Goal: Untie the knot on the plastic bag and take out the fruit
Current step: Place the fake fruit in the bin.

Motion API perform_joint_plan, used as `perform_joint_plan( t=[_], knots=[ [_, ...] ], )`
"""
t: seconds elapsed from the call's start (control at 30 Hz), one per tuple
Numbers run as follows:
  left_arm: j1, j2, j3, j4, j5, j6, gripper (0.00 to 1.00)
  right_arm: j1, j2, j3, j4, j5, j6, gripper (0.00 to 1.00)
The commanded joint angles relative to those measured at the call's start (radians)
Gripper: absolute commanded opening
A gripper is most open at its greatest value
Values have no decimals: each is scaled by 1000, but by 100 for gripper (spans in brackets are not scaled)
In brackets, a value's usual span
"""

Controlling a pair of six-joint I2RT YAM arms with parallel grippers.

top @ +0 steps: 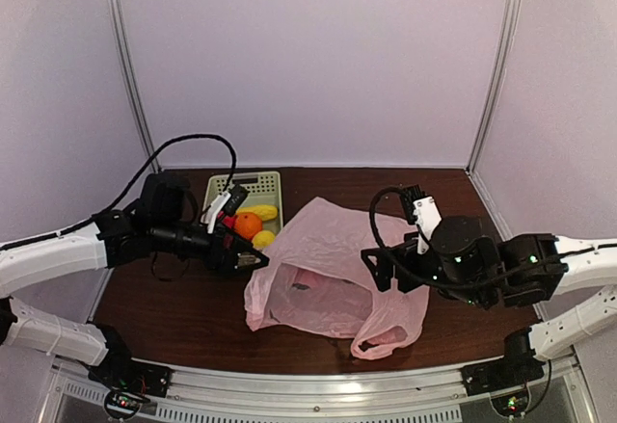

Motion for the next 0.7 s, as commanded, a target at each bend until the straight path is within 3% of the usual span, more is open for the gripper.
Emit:
perform_joint_plan(
  t=[0.0,0.4,0.53,0.67],
  knots=[
    [-18,3,-49,84,8,-80,98,-7,25,14,-93,49,68,100],
    [-87,103,-37,67,-65,-99,97,-8,63,10,-57,28,70,100],
    [-97,109,-30,73,-63,-95,76,-9,77,23,-51,20,68,100],
    [-104,134,-20,97,-23,-108,42,-9,87,18,-35,20,74,100]
  ],
)
